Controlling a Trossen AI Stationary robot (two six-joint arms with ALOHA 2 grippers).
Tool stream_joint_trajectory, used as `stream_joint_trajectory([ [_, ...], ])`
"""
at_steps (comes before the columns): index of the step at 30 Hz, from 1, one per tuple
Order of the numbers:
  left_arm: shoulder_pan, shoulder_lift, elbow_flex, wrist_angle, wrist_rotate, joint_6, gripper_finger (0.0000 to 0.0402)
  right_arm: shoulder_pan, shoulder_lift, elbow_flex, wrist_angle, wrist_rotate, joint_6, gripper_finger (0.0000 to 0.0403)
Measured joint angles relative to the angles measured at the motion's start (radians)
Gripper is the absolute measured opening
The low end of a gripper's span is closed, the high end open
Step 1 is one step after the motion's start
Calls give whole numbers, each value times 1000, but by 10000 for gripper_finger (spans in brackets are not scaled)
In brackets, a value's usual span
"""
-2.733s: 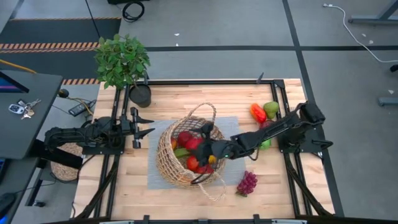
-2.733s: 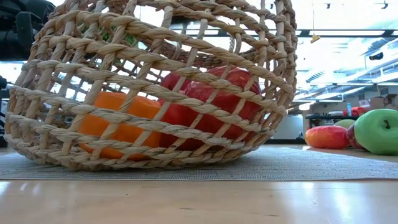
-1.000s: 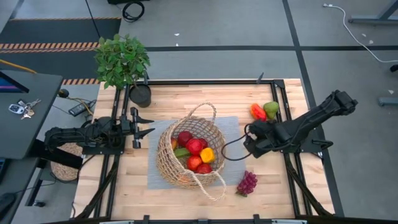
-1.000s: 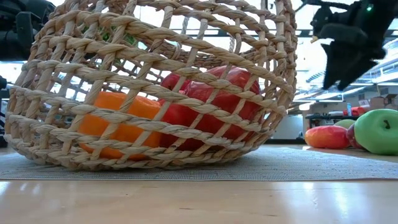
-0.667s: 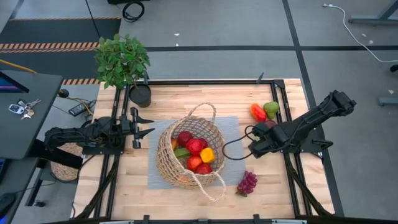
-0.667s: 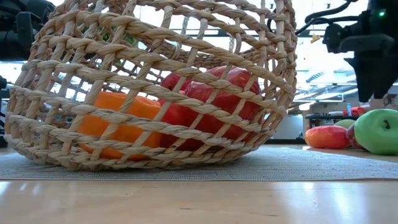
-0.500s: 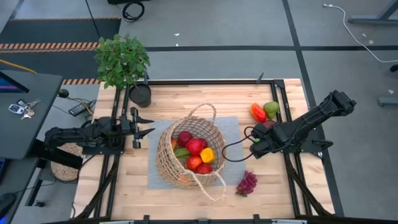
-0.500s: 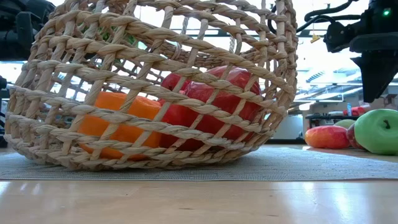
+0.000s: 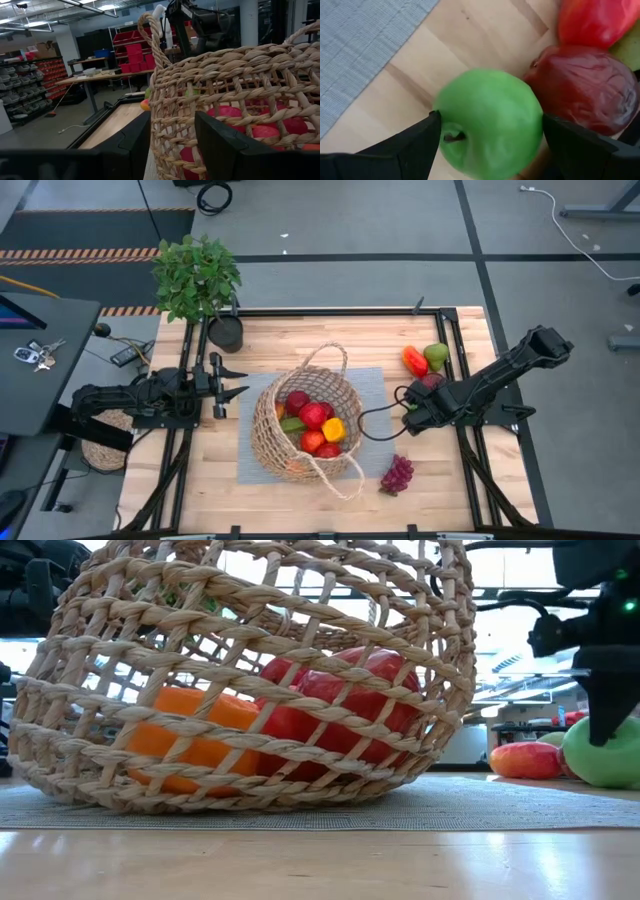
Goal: Build produce basket
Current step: Put the green apple into the brown basket
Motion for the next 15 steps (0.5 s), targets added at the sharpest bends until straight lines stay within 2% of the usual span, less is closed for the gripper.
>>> stream_joint_trajectory([
  [11, 0, 0, 0, 0, 0, 0, 160, -9, 2, 1, -7, -2, 17, 346],
  [15, 0, 0, 0, 0, 0, 0, 160, -8, 2, 7, -11, -8, 17, 321],
])
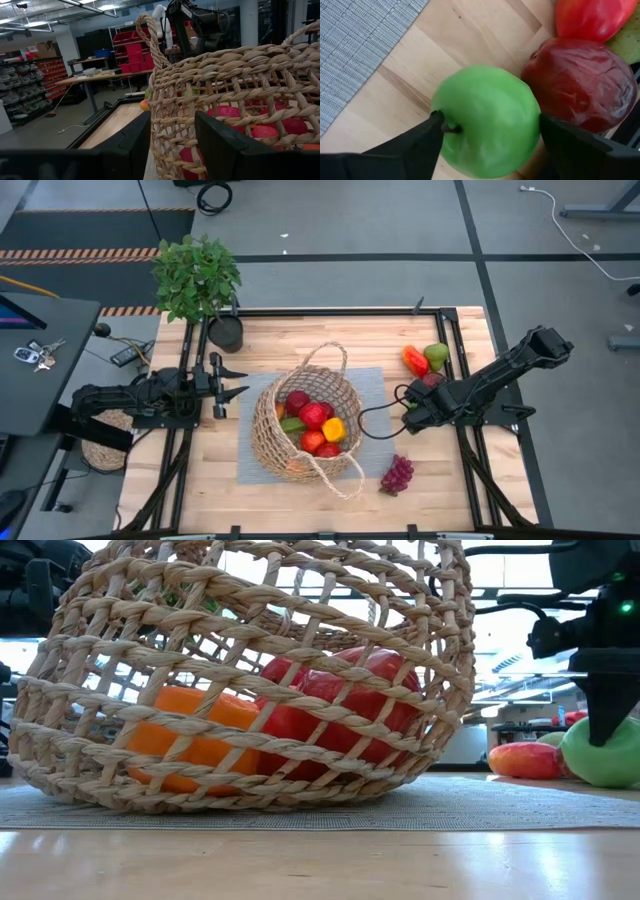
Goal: Build produce basket
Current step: Put the green apple into the brown basket
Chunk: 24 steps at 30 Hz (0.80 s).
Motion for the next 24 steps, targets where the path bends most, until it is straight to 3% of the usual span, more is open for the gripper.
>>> stream_joint_trajectory([
  [8, 0, 0, 0, 0, 0, 0, 160, 2, 0, 2, 3, 1, 3, 248],
  [15, 0, 0, 0, 0, 0, 0, 160, 3, 3, 98, -52, 10, -5, 242],
  [24, 0, 0, 0, 0, 0, 0, 160, 45, 2, 380, -188, 181, -26, 241],
])
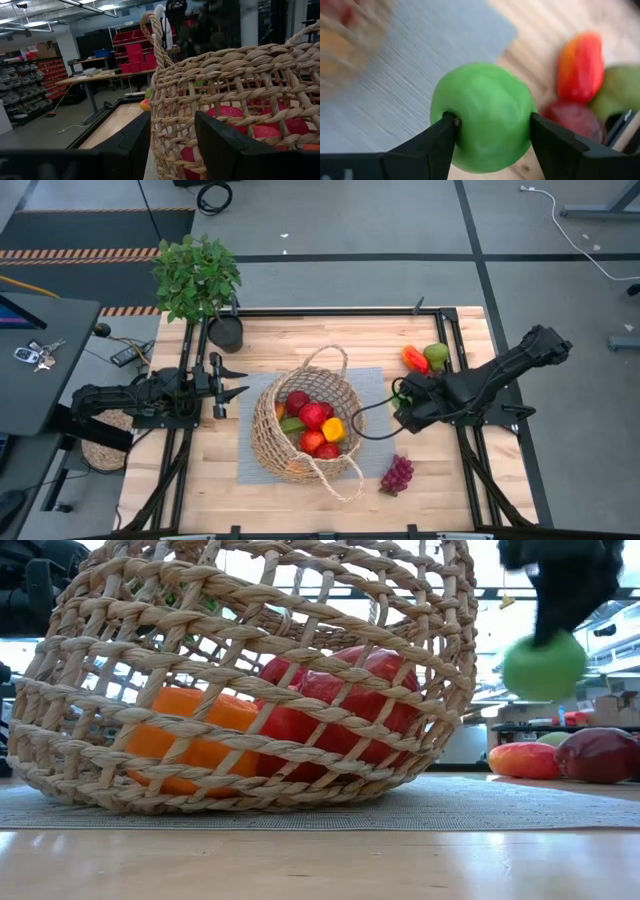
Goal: Build produce basket
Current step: Put the green apple into the brown basket
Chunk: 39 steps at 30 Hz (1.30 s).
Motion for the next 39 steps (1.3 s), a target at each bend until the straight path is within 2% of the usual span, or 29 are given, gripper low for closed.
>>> stream_joint_trajectory([
  [5, 0, 0, 0, 0, 0, 0, 160, 66, -1, 158, 6, 196, -31, 241],
  [9, 0, 0, 0, 0, 0, 0, 160, 113, -2, 217, 105, 362, -125, 241],
  [14, 0, 0, 0, 0, 0, 0, 160, 151, -2, 225, 379, 546, -350, 242],
  [17, 0, 0, 0, 0, 0, 0, 160, 163, -2, 226, 597, 605, -562, 242],
  [23, 0, 0, 0, 0, 0, 0, 160, 187, -2, 226, 1051, 616, -985, 243],
  [29, 0, 0, 0, 0, 0, 0, 160, 192, -2, 227, 1391, 626, -1303, 244],
  [34, 0, 0, 0, 0, 0, 0, 160, 192, -2, 227, 1469, 601, -1418, 244],
  [39, 0, 0, 0, 0, 0, 0, 160, 193, 16, 228, 1460, 503, -1540, 244],
])
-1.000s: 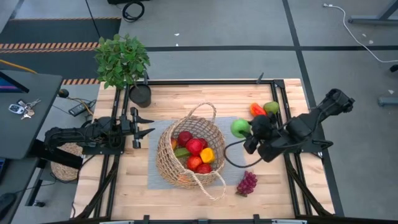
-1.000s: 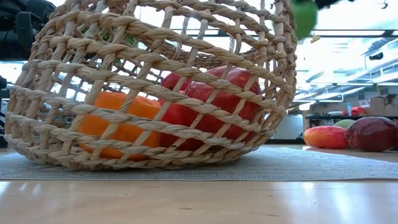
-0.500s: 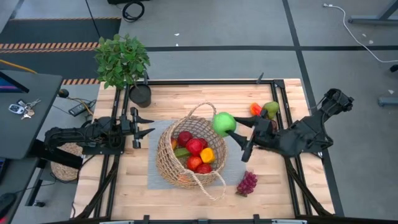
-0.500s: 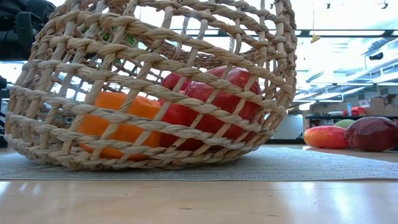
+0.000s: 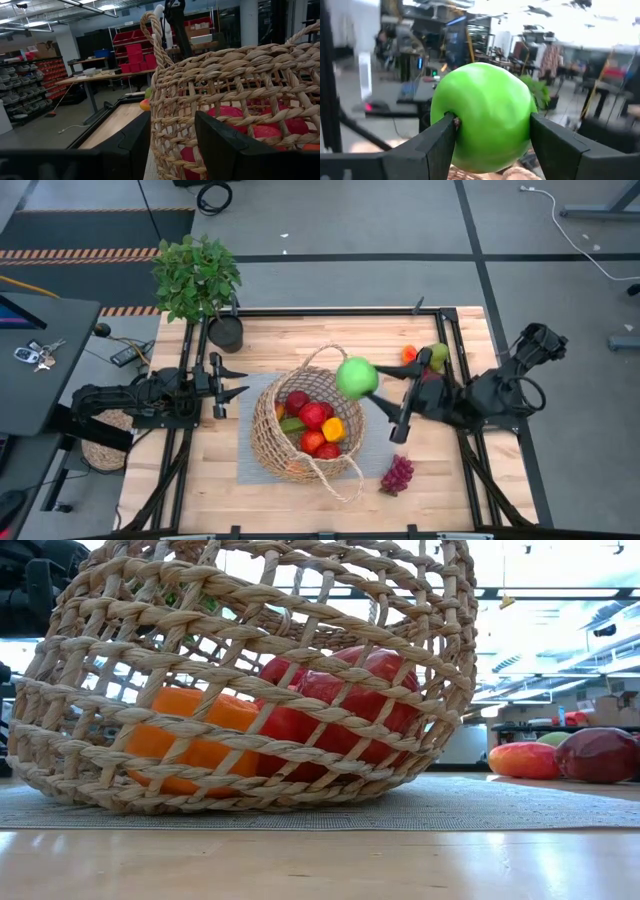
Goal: Build produce basket
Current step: Put the green apple into the brown basket
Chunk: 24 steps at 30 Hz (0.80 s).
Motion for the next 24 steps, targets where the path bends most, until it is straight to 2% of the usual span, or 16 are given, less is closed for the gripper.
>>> stream_joint_trajectory([
  [5, 0, 0, 0, 0, 0, 0, 160, 22, 45, 11, 24, 32, -395, 244],
  [9, 0, 0, 0, 0, 0, 0, 160, 26, 93, 11, 21, 110, -764, 244],
  [13, 0, 0, 0, 0, 0, 0, 160, 26, 153, 11, 20, 220, -1058, 244],
  [17, 0, 0, 0, 0, 0, 0, 160, 16, 206, 11, 13, 195, -1119, 244],
  [24, 0, 0, 0, 0, 0, 0, 160, -34, 262, 10, 12, 194, -1099, 244],
])
